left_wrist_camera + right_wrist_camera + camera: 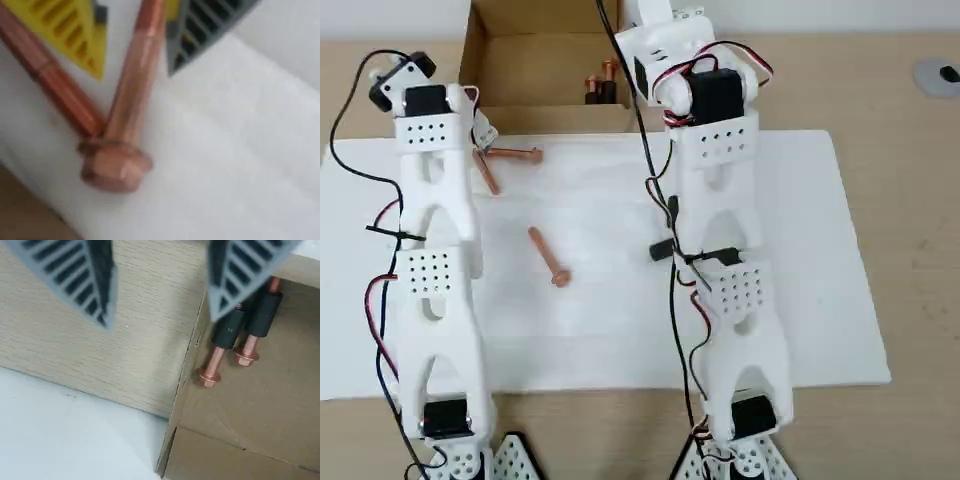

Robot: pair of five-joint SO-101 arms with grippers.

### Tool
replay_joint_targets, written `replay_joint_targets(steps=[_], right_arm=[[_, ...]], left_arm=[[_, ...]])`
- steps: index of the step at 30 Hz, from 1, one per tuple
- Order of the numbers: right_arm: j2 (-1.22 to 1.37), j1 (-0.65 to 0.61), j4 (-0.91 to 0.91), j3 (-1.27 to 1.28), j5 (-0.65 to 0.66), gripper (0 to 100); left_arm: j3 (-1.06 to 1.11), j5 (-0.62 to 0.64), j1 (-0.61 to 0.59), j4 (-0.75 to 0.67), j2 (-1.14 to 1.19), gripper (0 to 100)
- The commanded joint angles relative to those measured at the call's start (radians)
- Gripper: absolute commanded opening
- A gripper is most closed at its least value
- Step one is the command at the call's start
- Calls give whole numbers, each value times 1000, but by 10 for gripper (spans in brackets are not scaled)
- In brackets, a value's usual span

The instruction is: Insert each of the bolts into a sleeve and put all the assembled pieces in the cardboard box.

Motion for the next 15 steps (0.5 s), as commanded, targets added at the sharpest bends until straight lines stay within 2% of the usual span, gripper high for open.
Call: replay_joint_targets(steps=[1,6,11,15], right_arm=[[-21,15,5,-47,-3,157],[-19,36,5,-47,-3,157],[-19,58,5,-47,-6,157],[-19,62,15,-45,-8,157]], left_arm=[[2,5,2,-21,-5,93],[2,5,-15,-25,8,93],[8,3,-31,-124,90,93],[-11,2,-31,-117,105,90]])
